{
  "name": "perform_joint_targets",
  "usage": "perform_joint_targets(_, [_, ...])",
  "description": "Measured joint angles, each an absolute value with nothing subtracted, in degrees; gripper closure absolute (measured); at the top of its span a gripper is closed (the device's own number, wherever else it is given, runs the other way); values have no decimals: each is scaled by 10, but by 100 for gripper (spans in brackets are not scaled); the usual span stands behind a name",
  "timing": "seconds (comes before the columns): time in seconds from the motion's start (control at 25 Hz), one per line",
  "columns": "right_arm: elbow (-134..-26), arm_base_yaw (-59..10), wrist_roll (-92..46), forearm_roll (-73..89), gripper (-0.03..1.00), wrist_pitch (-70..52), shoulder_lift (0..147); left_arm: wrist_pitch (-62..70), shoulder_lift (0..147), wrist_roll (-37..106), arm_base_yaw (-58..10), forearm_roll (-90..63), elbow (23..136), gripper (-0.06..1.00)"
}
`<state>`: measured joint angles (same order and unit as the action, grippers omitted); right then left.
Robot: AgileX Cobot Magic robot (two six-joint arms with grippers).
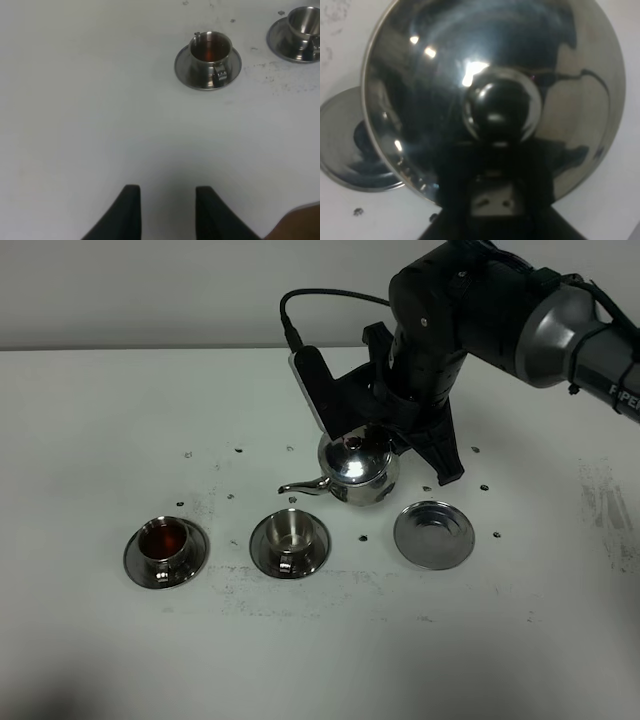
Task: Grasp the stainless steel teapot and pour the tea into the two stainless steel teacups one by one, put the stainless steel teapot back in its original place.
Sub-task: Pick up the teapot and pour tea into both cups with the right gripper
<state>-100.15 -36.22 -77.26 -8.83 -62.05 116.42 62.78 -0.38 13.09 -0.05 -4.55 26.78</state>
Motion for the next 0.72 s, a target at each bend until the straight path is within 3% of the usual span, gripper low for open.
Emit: perform_joint_targets(0.72, [-1002,-386,-777,-141,78,-601,1201,628,-4,131,-1,-45,268,68])
